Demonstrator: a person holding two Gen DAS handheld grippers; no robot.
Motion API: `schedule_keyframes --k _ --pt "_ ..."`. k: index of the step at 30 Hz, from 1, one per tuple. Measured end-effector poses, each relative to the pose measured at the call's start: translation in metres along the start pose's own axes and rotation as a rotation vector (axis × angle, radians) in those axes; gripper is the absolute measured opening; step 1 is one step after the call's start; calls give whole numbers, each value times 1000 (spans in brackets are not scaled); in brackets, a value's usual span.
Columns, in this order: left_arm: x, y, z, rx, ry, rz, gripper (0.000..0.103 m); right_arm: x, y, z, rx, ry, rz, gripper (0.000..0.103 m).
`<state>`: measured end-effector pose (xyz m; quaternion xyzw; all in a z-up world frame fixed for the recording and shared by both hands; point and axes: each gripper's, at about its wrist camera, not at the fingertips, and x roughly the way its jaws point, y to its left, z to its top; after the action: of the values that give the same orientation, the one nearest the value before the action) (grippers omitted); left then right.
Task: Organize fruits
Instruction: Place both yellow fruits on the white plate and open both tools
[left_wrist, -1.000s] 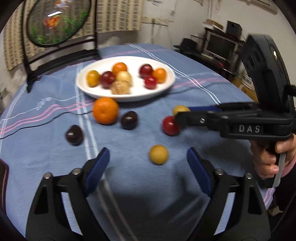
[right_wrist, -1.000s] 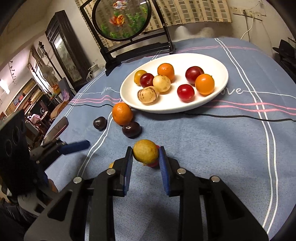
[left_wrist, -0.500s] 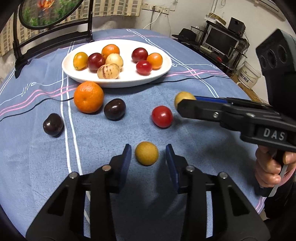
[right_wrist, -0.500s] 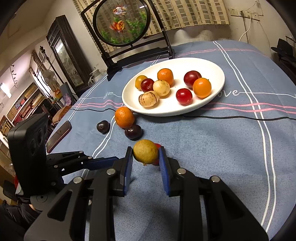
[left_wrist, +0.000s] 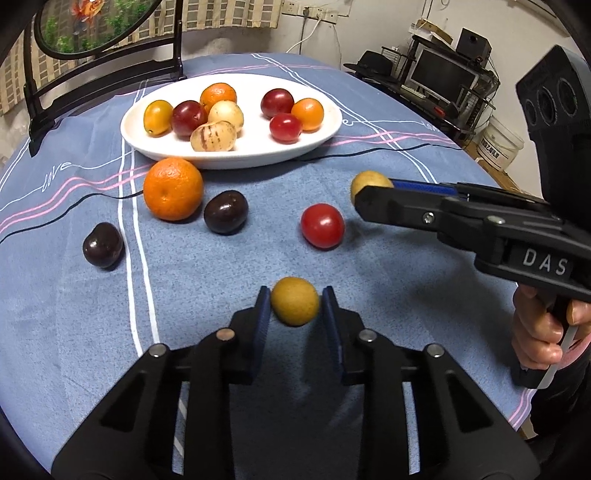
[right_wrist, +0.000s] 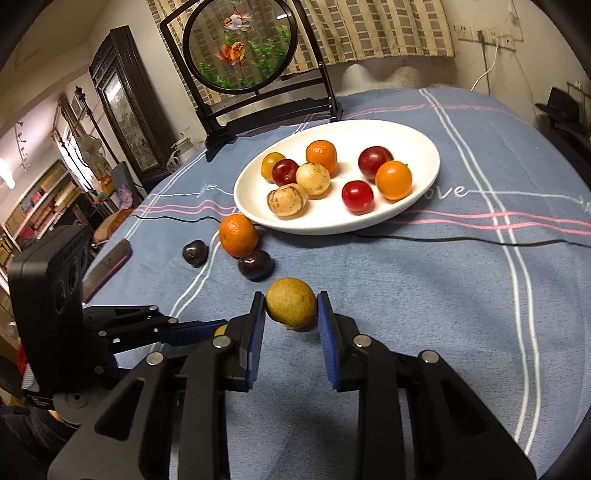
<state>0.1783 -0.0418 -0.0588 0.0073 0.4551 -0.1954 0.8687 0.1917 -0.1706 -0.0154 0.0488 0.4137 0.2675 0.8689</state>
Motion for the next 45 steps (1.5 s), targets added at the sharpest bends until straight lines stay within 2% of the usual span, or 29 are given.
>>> schedule_keyframes --k 2,8,15,19,22,25,29,32,38,40,41,42,44,45 --pt "0 1 0 -7 -1 -4 27 0 3 0 -22 -12 -30 29" --pt "-2 0 -2 -9 -12 -1 27 5 1 0 -23 -2 -15 29" --pt "-27 7 7 -17 -115 3 26 -1 -4 12 16 -78 26 29" --pt "-38 26 43 -61 -168 16 26 11 -10 45 40 -127 1 29" --pt "-37 44 85 -76 -200 29 26 28 -19 72 58 -151 -28 29" --pt "-20 64 128 -97 -192 67 26 52 -26 92 61 -155 -74 29" --pt "22 89 177 -117 -145 134 26 76 -28 101 55 -120 -85 29" --pt "42 102 194 -134 -113 142 26 81 -28 104 31 -107 -88 29" --pt "67 104 201 -118 -67 184 27 93 -31 104 9 -73 -112 31" --pt "71 105 200 -133 -62 195 38 96 -33 104 17 -55 -99 34" --pt "69 105 200 -139 -71 203 59 96 -34 105 19 -47 -95 41" --pt "62 104 197 -147 -99 222 74 93 -33 105 23 -47 -92 44" --pt "45 101 190 -151 -142 251 83 82 -31 105 26 -69 -74 59" --pt "36 99 186 -150 -155 252 89 76 -30 104 27 -81 -64 60"
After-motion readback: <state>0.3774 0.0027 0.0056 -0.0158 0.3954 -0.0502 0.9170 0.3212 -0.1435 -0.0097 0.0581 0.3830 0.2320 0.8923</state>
